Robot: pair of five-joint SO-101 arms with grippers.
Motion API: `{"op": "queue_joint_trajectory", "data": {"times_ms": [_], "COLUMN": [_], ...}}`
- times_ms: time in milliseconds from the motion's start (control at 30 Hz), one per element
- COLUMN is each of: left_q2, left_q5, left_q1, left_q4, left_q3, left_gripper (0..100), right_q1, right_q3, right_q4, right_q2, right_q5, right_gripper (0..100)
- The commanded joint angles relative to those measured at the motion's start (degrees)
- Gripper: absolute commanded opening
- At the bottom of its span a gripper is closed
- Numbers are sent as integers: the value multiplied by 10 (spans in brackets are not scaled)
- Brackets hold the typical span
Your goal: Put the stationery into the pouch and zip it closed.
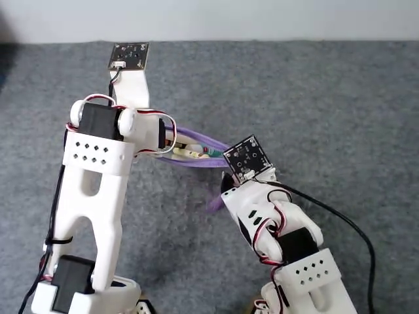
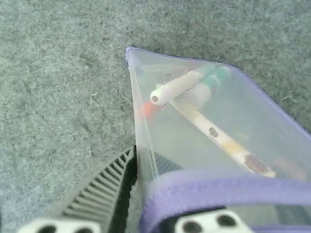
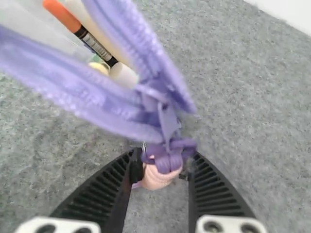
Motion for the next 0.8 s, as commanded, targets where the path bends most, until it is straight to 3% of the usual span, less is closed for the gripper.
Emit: {"op": "queue_joint_trajectory", "data": {"times_ms": [0, 767], "left_q2": [-3, -2], "left_q5": [2, 2], "left_q1": [0, 0], "left_q4": [2, 1], "left_q3": [-6, -5], "left_gripper": [13, 13], "right_q1": [7, 5], "right_q3": [-9, -58], "right_q4": [4, 46], "right_q2": [-11, -10], "right_q5": [7, 6], "right_gripper": [144, 144]}}
